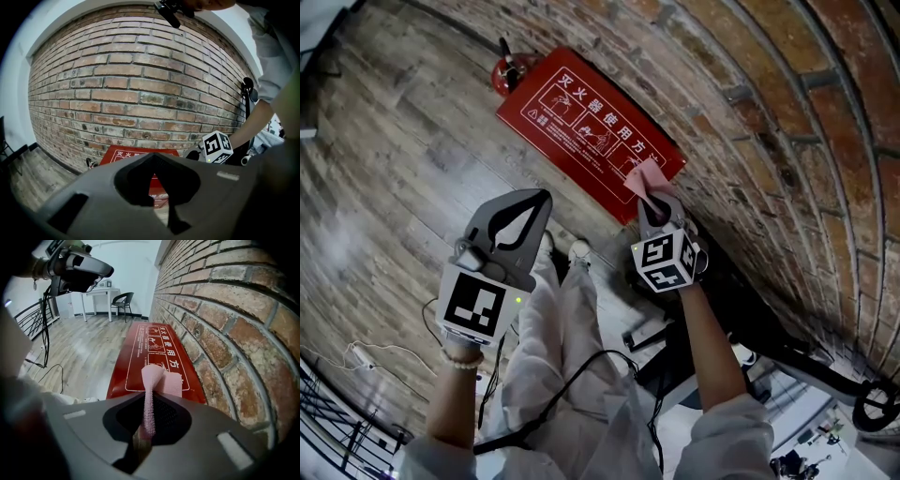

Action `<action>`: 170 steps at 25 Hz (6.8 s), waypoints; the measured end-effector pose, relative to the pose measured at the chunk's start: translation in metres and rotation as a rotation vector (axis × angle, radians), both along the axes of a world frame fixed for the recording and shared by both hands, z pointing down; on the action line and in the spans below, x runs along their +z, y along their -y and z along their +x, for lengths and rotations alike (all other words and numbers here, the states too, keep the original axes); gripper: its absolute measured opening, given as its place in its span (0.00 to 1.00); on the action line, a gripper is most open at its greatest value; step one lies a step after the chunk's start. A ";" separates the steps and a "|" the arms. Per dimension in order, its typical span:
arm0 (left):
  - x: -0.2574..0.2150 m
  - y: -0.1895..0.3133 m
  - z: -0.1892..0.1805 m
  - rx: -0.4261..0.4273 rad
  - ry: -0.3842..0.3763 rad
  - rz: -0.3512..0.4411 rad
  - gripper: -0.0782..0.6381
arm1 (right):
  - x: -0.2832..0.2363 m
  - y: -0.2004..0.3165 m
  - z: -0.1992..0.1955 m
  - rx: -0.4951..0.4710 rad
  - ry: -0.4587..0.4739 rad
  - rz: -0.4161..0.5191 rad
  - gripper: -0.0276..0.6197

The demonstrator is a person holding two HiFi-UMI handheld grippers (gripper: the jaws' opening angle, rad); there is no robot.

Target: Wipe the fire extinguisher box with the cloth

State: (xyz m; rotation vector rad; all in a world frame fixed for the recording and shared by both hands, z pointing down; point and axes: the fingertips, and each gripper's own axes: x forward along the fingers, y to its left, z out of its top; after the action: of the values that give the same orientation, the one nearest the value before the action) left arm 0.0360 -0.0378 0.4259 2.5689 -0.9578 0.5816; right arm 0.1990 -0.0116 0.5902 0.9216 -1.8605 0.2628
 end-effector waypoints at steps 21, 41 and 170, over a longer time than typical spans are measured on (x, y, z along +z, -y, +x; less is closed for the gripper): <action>-0.003 -0.001 -0.011 -0.026 -0.002 0.005 0.11 | -0.017 -0.012 0.020 0.020 -0.028 0.010 0.09; 0.006 0.013 -0.093 -0.177 -0.005 -0.005 0.11 | -0.068 0.083 -0.114 -0.240 0.057 0.179 0.09; -0.230 -0.029 -0.053 -0.026 -0.016 0.250 0.11 | -0.313 -0.022 -0.060 0.117 0.310 0.339 0.09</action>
State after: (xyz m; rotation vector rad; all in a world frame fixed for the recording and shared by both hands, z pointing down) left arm -0.0173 -0.0091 0.1962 2.7680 -1.1208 0.4591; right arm 0.1393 0.0106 0.2769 1.2814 -2.1810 0.1700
